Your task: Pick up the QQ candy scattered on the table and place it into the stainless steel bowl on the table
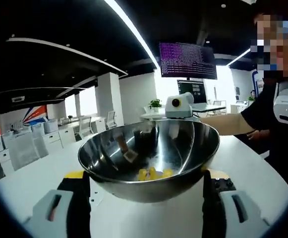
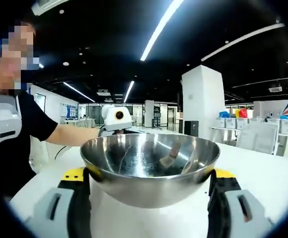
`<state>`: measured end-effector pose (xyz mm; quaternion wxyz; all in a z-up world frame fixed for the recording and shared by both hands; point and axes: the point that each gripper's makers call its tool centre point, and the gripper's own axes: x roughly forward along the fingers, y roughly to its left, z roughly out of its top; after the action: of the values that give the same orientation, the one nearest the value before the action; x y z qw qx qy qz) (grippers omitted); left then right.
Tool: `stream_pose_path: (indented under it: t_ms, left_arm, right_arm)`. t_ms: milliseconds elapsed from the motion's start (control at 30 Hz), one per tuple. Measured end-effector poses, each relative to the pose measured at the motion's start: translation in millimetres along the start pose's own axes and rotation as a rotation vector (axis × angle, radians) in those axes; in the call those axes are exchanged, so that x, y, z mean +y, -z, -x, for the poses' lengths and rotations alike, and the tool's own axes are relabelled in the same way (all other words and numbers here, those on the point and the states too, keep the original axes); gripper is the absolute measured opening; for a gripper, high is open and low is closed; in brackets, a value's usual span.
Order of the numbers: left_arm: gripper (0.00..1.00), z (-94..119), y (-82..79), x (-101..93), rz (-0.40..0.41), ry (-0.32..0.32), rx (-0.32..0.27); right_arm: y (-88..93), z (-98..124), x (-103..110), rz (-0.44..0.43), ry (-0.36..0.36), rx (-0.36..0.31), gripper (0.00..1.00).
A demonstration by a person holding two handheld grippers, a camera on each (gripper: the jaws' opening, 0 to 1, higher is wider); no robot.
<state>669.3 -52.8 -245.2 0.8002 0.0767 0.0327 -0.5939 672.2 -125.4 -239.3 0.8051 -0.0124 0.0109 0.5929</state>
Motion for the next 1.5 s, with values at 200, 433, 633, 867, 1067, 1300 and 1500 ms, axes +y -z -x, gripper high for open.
stream_pose_path:
  t_ms: [200, 433, 633, 867, 1067, 1300, 1500]
  left_arm:
    - [0.94, -15.1, 40.8, 9.9, 0.037, 0.016, 0.035]
    - [0.94, -21.4, 61.6, 9.6, 0.047, 0.027, 0.036]
    - [0.94, -23.5, 78.7, 5.0, 0.025, 0.03, 0.05]
    - [0.94, -20.7, 78.0, 3.3, -0.005, 0.023, 0.029]
    - [0.94, -21.3, 79.5, 2.0, -0.062, -0.003, 0.017]
    - [0.87, -7.7, 83.2, 3.4, -0.046, -0.043, 0.002]
    - [0.89, 48.0, 76.4, -2.9, 0.045, -0.216, 0.038]
  right_arm:
    - [41.4, -2.6, -12.2, -0.045, 0.004, 0.052, 0.95]
    - [70.0, -1.0, -15.5, -0.077, 0.004, 0.105, 0.94]
    - [88.2, -0.2, -11.6, -0.059, 0.004, 0.151, 0.94]
    - [90.4, 1.9, -11.0, -0.029, 0.008, 0.118, 0.94]
    - [86.0, 2.4, -11.3, 0.017, 0.02, 0.123, 0.96]
    - [98.3, 15.8, -5.9, 0.001, 0.045, 0.181, 0.9]
    - [74.7, 62.7, -7.7, -0.07, 0.152, 0.072, 0.91]
